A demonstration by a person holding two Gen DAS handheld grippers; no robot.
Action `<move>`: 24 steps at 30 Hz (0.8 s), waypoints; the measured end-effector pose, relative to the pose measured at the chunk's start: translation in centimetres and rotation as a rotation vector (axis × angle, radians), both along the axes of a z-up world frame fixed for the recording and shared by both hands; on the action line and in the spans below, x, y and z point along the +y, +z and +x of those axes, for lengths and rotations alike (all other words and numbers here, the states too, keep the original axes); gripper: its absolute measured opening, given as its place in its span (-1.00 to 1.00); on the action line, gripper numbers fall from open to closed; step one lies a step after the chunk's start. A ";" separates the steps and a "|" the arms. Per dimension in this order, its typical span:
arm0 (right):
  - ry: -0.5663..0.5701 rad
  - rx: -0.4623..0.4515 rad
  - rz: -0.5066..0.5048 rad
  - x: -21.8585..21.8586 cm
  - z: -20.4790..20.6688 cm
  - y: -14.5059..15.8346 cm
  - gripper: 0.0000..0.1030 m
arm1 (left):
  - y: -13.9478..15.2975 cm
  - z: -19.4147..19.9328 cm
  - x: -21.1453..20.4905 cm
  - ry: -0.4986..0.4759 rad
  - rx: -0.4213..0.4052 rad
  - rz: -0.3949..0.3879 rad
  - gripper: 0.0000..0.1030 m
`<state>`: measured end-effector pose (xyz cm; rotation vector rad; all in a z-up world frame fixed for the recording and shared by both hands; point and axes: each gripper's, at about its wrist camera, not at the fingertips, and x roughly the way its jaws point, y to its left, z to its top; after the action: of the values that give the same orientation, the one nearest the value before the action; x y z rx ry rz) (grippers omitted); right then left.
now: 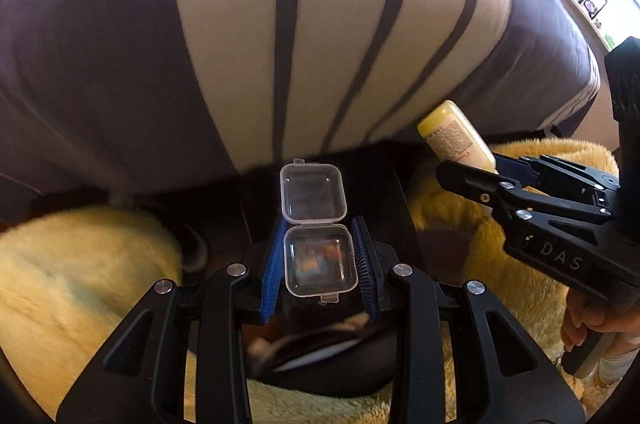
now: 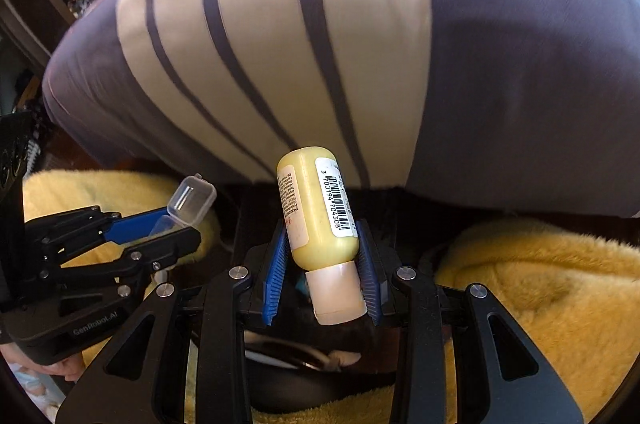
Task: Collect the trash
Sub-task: 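Lower both tools below the bed edge and open them over the bin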
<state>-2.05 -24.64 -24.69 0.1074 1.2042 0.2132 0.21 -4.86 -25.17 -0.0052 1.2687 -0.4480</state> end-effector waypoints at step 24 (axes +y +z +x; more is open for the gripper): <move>-0.057 -0.023 -0.019 -1.9 0.4 2.2 -0.29 | 0.6 0.6 -0.2 -0.007 0.005 0.019 0.26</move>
<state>-1.64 -26.50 -22.53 0.1219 1.1785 0.1524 0.79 -5.05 -24.53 0.0142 1.2783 -0.4422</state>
